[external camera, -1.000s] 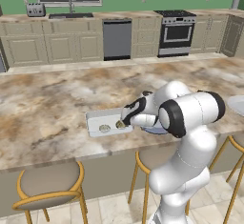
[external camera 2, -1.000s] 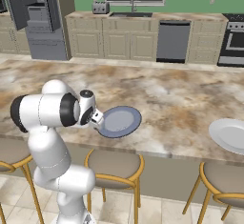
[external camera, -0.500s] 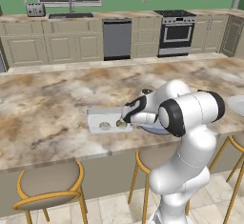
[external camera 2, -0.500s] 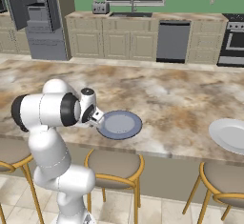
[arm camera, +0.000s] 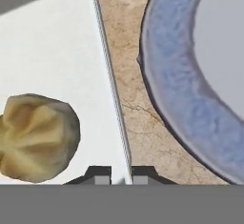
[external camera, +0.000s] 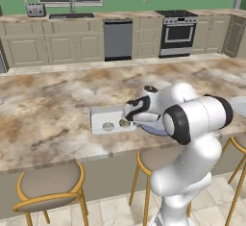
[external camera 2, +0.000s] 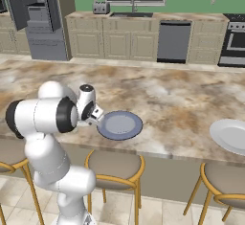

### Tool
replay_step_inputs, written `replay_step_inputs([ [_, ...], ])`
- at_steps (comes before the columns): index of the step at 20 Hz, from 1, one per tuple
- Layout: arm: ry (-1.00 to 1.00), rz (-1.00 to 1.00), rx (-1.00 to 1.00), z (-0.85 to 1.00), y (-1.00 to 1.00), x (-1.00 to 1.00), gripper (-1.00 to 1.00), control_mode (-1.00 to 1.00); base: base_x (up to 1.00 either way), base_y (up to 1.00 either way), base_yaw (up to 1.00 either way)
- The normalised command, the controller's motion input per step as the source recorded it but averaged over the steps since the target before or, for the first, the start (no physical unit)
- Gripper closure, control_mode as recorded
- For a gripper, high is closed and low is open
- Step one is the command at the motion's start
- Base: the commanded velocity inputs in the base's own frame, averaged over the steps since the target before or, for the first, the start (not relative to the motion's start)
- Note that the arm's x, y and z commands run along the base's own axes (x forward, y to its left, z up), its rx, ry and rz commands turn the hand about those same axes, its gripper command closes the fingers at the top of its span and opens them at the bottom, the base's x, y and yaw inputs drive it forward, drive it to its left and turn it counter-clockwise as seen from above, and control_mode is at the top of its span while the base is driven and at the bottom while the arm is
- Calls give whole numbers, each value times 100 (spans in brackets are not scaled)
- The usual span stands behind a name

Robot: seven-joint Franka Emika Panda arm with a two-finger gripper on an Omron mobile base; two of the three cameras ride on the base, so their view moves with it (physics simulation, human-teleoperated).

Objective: Place two dumplings into each of the tupperware containers and then place the containers in the fridge.

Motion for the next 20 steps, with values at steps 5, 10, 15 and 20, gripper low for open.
replay_step_inputs([
  [5, 0, -11, 0, 94, 5, -37, 100, -100, 0, 0, 0],
  [10, 1, -15, 2, 100, -1, -52, 100, -100, 0, 0, 0],
  [15, 4, -21, 9, 96, -26, -70, 100, -100, 0, 0, 0],
  [20, 1, -20, 3, 81, -20, -70, 100, -100, 0, 0, 0],
])
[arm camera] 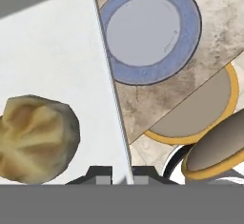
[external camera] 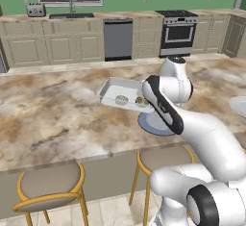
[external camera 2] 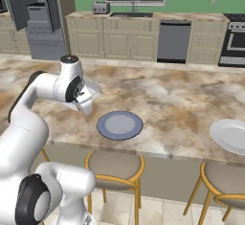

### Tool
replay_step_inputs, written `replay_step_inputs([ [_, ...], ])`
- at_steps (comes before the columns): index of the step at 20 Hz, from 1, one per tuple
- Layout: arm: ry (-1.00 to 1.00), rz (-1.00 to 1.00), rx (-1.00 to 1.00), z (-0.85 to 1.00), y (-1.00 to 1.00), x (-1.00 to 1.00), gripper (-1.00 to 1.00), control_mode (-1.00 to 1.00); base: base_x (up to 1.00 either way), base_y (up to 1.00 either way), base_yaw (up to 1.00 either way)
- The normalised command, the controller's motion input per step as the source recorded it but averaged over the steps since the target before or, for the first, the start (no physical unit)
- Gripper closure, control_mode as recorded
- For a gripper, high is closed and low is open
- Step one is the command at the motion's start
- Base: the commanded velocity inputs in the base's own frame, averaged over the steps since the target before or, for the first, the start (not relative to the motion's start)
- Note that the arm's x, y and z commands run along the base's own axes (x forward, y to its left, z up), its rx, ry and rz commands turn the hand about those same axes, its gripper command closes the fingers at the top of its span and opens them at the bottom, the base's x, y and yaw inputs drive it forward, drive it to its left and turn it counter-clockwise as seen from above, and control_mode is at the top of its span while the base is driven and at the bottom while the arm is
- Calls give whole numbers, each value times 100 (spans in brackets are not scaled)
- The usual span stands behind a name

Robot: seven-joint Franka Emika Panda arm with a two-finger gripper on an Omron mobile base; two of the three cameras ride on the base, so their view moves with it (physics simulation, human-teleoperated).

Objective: Place two dumplings into each of the tupperware containers and then place the containers in the fridge.

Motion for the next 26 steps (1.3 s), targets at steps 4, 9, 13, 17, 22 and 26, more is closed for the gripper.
replay_step_inputs([
  [4, 4, -20, 1, 81, -19, -58, 100, -100, 0, 0, 0],
  [9, 11, -15, 0, 65, -10, -52, 100, -100, 0, 0, 0],
  [13, 11, -13, 0, 38, -3, -60, 100, -100, 0, 0, 0],
  [17, 7, -11, 0, 23, 0, -58, 100, -100, 0, 0, 0],
  [22, 7, -9, 0, 11, 0, -42, 100, -100, 0, 0, 0],
  [26, 3, -7, 0, 3, 0, -33, 100, -100, 0, 0, 0],
])
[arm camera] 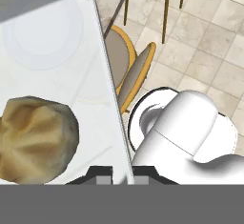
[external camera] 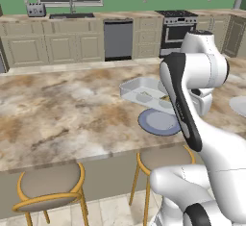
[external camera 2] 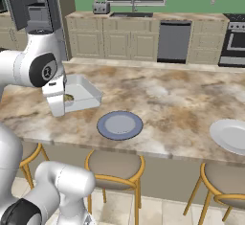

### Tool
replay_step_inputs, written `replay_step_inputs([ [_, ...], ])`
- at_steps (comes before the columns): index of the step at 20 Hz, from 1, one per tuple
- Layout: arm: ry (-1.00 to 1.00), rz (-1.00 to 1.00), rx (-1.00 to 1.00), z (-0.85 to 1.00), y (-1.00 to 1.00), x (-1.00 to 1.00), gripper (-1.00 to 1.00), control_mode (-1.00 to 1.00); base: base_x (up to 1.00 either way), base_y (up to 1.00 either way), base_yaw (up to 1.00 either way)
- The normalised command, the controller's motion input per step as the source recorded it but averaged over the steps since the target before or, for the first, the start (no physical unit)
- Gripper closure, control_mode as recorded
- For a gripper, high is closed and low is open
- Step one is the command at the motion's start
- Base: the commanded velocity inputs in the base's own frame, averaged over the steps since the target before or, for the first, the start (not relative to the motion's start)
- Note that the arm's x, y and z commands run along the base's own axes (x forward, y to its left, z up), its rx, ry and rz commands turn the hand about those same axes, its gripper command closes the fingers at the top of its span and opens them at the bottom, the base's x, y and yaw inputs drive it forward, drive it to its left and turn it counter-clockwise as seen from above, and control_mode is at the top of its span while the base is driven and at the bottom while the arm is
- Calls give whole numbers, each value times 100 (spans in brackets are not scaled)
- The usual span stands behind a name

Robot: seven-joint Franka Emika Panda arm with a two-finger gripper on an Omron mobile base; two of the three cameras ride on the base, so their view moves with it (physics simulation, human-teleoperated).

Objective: Place two dumplings into each of the tupperware containers and then place the containers in the fridge.

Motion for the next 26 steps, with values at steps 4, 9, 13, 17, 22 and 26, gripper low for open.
replay_step_inputs([
  [4, 1, -3, 0, 0, 0, -22, 100, 100, -31, 5, -1],
  [9, 0, 0, 0, 0, 0, 0, 100, 100, -63, 94, 2],
  [13, 0, 0, 0, 0, 0, 0, 100, 100, -39, 100, 8],
  [17, 0, 0, 0, 0, 0, 0, 100, 100, -25, 100, 8],
  [22, 0, 0, 0, 0, 0, 0, 100, 100, -14, 100, 5],
  [26, 0, 0, 0, 0, 0, 0, 100, 100, -11, 100, 5],
])
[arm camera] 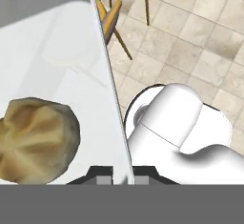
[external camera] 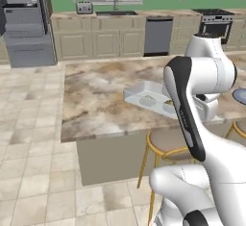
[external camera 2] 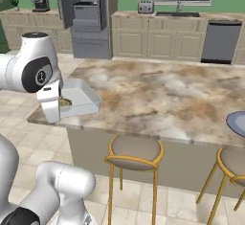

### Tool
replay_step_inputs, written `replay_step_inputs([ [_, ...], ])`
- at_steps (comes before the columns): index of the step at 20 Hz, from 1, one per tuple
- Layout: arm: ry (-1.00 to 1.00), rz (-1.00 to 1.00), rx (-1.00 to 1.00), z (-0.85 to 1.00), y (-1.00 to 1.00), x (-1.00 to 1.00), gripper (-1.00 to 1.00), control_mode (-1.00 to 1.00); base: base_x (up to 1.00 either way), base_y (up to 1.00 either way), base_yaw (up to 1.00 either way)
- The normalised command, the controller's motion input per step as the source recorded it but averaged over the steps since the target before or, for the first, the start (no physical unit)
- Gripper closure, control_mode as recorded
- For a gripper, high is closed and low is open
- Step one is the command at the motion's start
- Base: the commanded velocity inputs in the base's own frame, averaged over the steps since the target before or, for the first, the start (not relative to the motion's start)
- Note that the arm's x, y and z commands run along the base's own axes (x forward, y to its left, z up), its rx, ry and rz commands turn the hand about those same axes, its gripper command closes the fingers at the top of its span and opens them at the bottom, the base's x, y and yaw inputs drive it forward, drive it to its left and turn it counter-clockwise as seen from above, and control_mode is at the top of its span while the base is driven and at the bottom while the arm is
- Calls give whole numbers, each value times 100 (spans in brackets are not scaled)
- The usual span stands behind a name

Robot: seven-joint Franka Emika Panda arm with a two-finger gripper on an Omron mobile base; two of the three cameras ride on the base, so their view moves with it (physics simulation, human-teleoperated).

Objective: Place two dumplings into each of the tupperware containers and then place the containers in the fridge.

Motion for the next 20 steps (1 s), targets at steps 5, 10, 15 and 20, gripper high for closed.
replay_step_inputs([
  [5, 0, 0, 0, 0, 0, 0, 100, 100, -3, 100, 3],
  [10, 0, 0, 0, 0, 0, 0, 100, 100, 0, 100, 1],
  [15, 0, 0, 0, 0, 0, 0, 100, 100, 7, 100, 0],
  [20, 0, 0, 0, 0, 0, 0, 100, 100, 83, 100, -4],
])
